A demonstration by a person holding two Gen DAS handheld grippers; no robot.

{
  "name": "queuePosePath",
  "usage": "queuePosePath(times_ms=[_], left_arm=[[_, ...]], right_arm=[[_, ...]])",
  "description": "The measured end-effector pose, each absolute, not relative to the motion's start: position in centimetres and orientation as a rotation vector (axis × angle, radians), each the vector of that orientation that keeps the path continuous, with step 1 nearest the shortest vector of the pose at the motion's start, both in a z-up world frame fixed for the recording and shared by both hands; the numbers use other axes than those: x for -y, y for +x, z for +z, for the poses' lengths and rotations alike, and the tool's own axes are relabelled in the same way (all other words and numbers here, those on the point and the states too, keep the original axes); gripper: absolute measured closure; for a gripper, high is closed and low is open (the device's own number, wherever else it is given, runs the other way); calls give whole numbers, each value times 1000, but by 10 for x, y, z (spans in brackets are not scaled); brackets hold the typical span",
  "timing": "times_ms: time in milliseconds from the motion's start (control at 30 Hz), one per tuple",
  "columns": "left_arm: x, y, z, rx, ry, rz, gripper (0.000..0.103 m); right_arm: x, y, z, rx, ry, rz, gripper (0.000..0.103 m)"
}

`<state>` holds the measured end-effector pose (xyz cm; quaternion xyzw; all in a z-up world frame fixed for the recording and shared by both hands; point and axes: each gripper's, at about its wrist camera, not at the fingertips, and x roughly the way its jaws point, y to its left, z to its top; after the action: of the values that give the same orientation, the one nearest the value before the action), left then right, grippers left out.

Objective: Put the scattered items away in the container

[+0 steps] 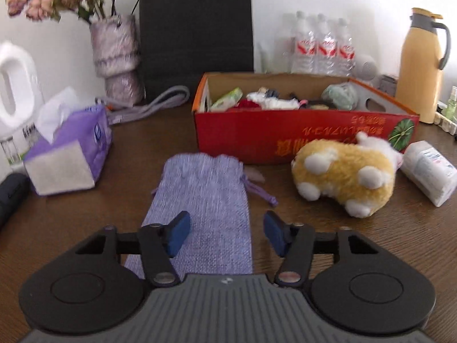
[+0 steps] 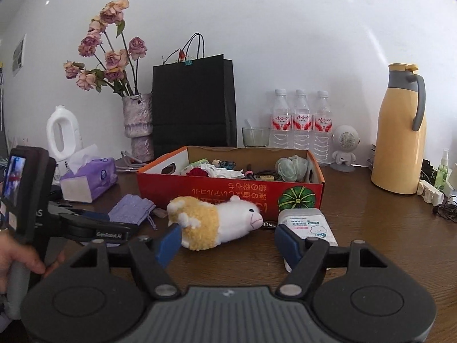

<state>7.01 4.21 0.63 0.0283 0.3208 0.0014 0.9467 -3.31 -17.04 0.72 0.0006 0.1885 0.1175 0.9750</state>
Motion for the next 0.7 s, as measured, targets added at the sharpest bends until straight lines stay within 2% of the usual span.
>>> queuePosePath(times_ms=[33, 100, 133, 433, 533, 600, 700], left_arm=[[-45, 70, 5, -662, 41, 4, 78], [-49, 67, 6, -654, 21, -3, 93], [-51, 65, 7, -649, 19, -1, 97], [-104, -16, 75, -449, -72, 34, 99], [-120, -22, 70, -464, -47, 117, 99], [-127, -26, 66, -476, -60, 134, 99], [-130, -32, 59, -488, -53, 124, 99]], right_arm=[[168, -33, 7, -382, -4, 241, 31], [163, -31, 7, -385, -17, 261, 31], [159, -31, 6, -389, -23, 273, 31], [94, -12, 16, -422, -106, 463, 32], [51, 28, 12, -467, -138, 499, 38], [25, 62, 3, -544, -129, 478, 51], [-6, 96, -8, -620, -151, 419, 56]])
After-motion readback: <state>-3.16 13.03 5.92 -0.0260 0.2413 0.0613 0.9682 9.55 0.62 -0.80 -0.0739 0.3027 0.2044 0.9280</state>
